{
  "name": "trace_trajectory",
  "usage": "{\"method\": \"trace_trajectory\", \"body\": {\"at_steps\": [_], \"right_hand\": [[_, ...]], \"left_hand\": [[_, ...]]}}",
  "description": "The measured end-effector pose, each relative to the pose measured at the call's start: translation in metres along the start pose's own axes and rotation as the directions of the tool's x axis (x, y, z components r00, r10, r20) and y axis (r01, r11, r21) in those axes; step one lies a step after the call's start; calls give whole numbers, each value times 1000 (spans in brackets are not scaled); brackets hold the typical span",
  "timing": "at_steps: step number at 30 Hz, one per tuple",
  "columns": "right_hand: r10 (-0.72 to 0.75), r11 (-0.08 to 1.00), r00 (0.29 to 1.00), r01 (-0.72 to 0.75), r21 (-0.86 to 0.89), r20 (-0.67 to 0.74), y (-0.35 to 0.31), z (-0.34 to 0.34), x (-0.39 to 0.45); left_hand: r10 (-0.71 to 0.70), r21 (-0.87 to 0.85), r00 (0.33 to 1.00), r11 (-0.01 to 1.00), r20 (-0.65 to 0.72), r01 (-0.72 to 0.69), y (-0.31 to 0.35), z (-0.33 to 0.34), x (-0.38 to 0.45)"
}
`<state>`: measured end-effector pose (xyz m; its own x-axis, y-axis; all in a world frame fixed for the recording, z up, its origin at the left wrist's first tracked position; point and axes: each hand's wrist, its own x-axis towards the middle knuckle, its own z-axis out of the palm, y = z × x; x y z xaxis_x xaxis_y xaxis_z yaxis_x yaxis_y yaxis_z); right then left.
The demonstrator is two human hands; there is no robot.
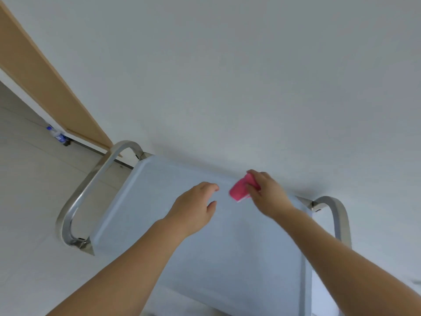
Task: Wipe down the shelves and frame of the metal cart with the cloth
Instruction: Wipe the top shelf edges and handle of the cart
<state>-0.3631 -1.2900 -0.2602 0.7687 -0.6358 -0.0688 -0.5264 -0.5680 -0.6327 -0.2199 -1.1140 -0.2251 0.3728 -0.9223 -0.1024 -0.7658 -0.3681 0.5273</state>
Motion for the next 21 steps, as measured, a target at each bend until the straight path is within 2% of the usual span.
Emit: {"method": "trace_trajectory", "body": {"at_steps": [4, 8, 12, 14, 17, 21], "right_hand": [[-110, 968, 994, 103, 227, 18, -86, 53, -11], [-153, 952, 986, 129, 277, 66, -161, 102, -17], [-149, 967, 950, 83, 240, 275, -217, 136, -12], [-157, 968, 934, 81, 236, 322, -232, 144, -10], [-118, 983, 940, 65, 173, 319, -251, 156, -4], [-84, 996, 955, 87, 2, 285, -253, 150, 15]], "left_hand": [[4, -21, 995, 1000, -100, -6, -40, -34, -17], [5, -75, 997, 997, -72, -10, -101, -68, -52], [58, -107, 997, 992, -57, -64, -170, -104, -82], [84, -125, 996, 988, -21, -86, -189, -118, -88], [137, -129, 991, 982, 5, -135, -212, -133, -88], [146, -35, 989, 989, 19, -145, -235, -148, -75]]}}
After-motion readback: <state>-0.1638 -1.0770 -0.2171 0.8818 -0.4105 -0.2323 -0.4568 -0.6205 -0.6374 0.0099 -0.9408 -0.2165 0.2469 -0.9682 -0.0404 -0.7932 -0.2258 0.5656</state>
